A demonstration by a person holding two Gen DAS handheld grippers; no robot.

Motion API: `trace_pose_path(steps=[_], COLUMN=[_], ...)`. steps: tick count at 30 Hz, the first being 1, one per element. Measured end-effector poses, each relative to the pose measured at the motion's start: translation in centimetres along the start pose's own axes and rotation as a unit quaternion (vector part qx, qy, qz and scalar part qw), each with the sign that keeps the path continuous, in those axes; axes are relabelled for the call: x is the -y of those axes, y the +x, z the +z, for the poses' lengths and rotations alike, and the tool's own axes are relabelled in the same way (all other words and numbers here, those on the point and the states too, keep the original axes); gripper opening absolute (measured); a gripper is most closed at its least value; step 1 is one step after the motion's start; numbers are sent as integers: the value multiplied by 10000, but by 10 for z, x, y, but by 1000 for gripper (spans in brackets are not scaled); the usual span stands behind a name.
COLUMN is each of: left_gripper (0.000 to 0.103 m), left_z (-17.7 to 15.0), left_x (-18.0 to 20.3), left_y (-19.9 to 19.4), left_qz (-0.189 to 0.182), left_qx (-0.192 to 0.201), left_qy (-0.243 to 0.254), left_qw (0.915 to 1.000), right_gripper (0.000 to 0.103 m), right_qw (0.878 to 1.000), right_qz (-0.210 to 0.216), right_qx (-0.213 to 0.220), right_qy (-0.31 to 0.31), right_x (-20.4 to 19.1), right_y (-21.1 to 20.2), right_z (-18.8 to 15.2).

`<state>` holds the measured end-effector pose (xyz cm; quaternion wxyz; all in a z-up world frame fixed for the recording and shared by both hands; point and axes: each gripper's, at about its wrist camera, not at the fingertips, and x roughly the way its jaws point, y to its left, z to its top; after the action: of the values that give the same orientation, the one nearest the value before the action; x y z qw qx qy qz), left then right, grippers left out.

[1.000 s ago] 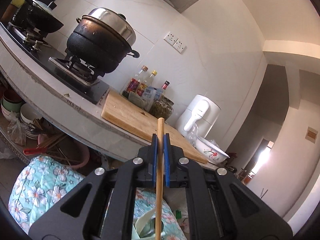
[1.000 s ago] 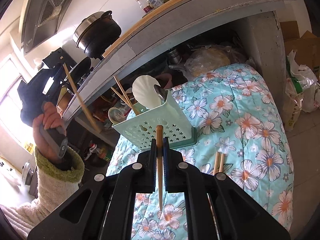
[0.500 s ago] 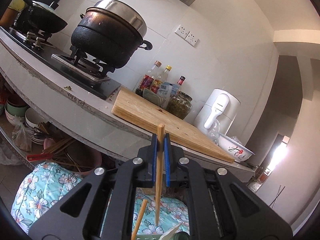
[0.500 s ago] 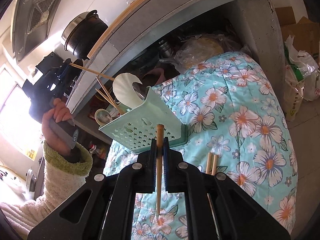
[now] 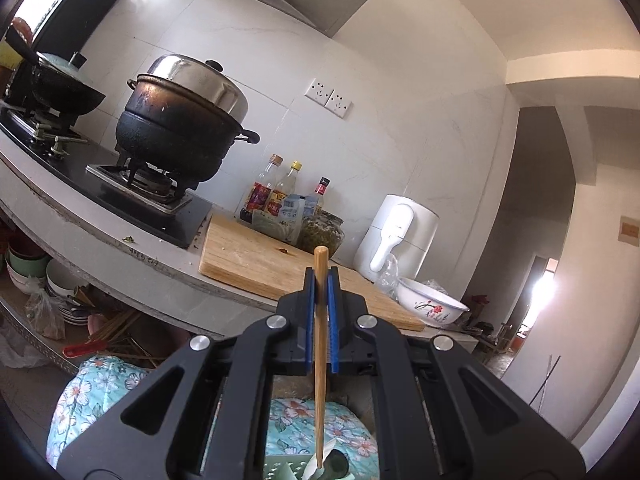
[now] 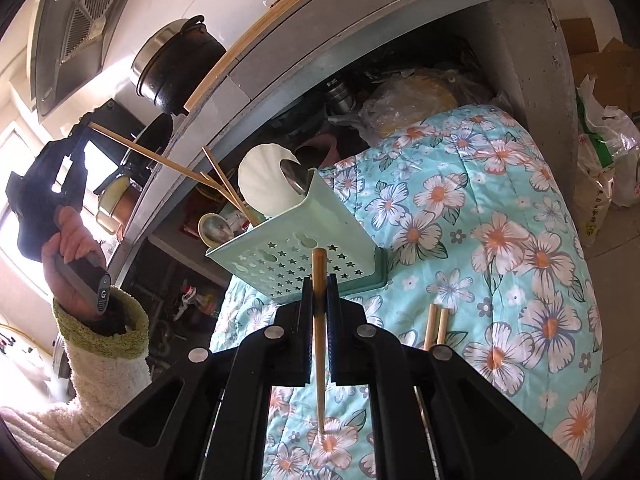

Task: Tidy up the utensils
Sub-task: 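Lower the chopstick into the green holder and open the left tool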

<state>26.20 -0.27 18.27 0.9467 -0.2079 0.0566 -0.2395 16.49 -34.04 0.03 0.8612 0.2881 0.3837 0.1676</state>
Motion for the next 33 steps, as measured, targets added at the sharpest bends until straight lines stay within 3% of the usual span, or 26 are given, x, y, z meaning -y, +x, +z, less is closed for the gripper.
trace_pose_path(steps=[10, 18, 23, 24, 27, 33], left_gripper=[5, 5, 7, 12, 40, 55], left_z=[-35, -72, -92, -93, -93, -86], left_x=[-2, -17, -27, -28, -27, -17], left_y=[10, 33, 39, 39, 30, 0], left_qz=[410, 699, 693, 669, 691, 612], left_qx=[-335, -1089, -1492, -1548, -1513, -1340], left_qy=[291, 215, 4, -38, -78, 35], left_qw=[9982, 9914, 9864, 9857, 9860, 9891], right_gripper=[6, 6, 6, 6, 6, 6], right_qw=[9999, 9997, 9994, 9993, 9992, 9982], right_qz=[-22, -34, -80, -88, -99, -104], right_qx=[75, 130, 202, 226, 279, 434], right_qy=[-117, -193, -261, -268, -279, -407], right_x=[-11, -17, -20, -20, -21, -32], right_y=[-15, -28, -37, -39, -44, -51], right_z=[-10, -14, -15, -15, -14, -7])
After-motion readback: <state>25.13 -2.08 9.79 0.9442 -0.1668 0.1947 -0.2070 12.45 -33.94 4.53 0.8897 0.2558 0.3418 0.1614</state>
